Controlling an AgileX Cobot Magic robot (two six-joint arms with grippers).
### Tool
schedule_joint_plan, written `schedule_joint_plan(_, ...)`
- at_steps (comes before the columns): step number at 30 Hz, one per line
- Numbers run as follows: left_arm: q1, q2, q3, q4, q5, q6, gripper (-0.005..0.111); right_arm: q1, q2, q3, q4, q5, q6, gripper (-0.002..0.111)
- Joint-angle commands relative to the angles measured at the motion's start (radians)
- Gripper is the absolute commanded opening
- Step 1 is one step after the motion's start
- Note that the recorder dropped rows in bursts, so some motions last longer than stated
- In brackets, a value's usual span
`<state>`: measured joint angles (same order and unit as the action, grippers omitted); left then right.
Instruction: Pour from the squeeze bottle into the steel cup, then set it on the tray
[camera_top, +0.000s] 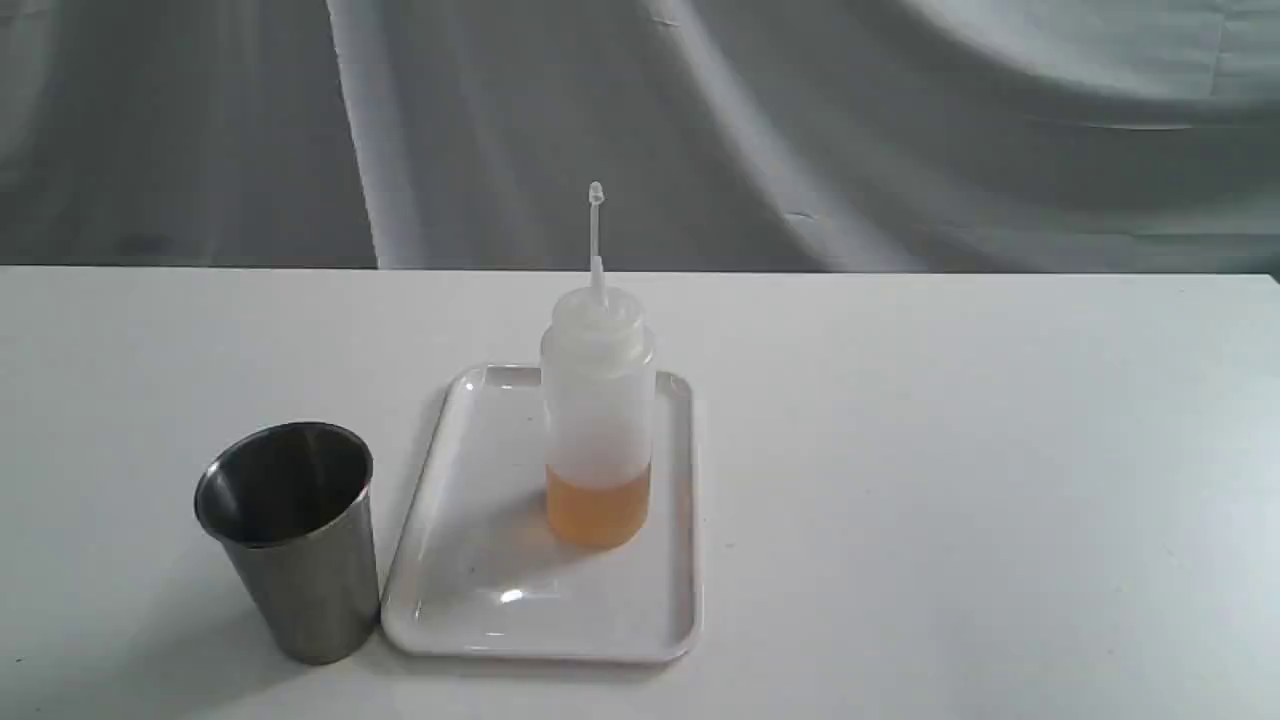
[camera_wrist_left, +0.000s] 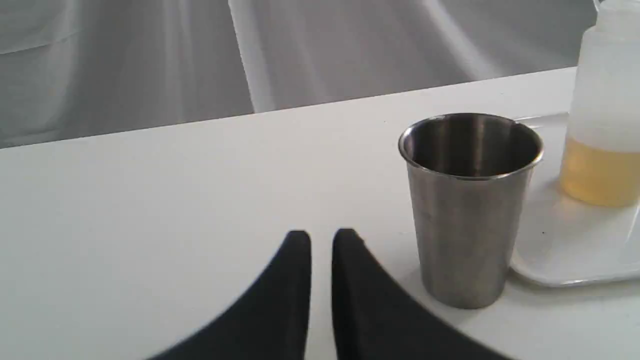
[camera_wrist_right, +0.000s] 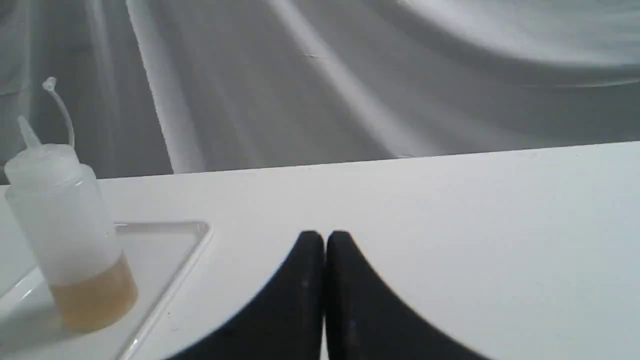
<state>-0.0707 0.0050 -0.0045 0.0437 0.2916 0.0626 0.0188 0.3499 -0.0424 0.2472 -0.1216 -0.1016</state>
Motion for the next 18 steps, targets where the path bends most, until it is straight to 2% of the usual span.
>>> schedule_joint_plan(1, -0.003, -0.005, 0.004, 0.001, -0.007, -0.002, 0.008, -0.007, -0.075, 0.013, -0.126, 0.04, 0.026, 0.0)
schedule_joint_plan(8, -0.003, -0.005, 0.004, 0.001, -0.007, -0.002, 0.008, -0.01, -0.217, 0.03, -0.241, 0.129, 0.033, 0.0)
schedule_joint_plan(12, -0.003, -0.005, 0.004, 0.001, -0.007, -0.002, 0.008, -0.01, -0.243, 0.042, -0.255, 0.146, 0.04, 0.0)
schedule_joint_plan(18, -0.003, -0.005, 0.004, 0.001, -0.007, -0.002, 0.008, -0.01, -0.243, 0.042, -0.263, 0.269, 0.057, 0.0)
